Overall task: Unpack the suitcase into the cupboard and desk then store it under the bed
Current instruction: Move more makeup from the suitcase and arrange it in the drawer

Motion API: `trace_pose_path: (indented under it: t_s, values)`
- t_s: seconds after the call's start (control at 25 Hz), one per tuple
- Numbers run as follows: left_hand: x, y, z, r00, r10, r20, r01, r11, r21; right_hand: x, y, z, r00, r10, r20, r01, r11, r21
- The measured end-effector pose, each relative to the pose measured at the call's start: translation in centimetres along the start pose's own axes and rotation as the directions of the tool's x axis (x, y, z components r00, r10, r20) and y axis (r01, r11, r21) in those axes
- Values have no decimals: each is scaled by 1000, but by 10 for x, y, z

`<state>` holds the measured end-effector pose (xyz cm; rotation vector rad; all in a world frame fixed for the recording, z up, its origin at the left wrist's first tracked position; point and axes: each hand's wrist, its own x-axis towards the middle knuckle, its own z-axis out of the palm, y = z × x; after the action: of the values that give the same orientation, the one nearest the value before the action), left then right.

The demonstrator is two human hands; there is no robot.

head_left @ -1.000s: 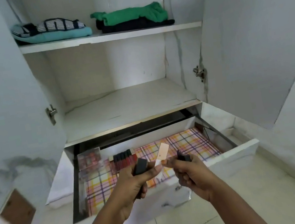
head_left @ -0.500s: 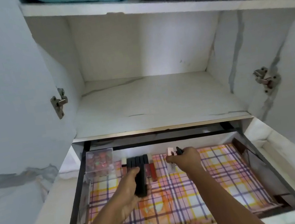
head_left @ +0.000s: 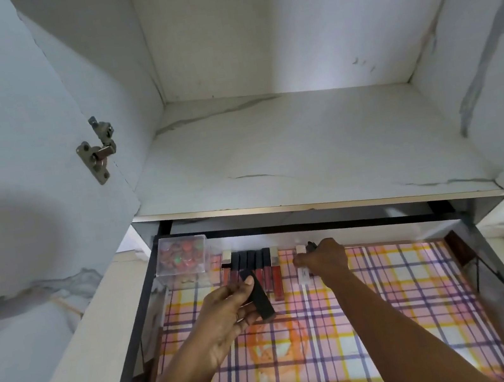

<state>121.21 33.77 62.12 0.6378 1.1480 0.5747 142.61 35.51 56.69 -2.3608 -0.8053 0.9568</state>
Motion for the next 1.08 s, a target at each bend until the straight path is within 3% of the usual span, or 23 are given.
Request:
trace_pose_path:
  t_s: [0.12,0.24,0.32,0.56,0.64,0.8,1.08]
  values:
    - [4,-1,4,1000,10,-1,-10,1000,1,-11,-4,-10,998,-61,-34,65,987,145]
    - [9,1,18,1000,22,14,-22,1000,4,-44,-1,-38,934,-240,263,139,926,351]
    - [15,0,31,999,43,-2,-43,997,66,-66,4,-52,849,-340,404,236,929,285]
    - [28,-11,62,997,76,18,-77,993,93,-72,19,-55,860,-482,168,496,866,-54]
    - [28,-13,67,996,77,52,-83,991,105,-65,28,-55,883,-459,95,467,879,-92]
    - [25,-10,57,997,72,35,-77,985,156,-40,35,-50,981,-161,-107,160,987,-13]
    - [12,-22,31,997,25,-67,-14,986,164,-15,34,-20,997,-71,-9,71,997,-16]
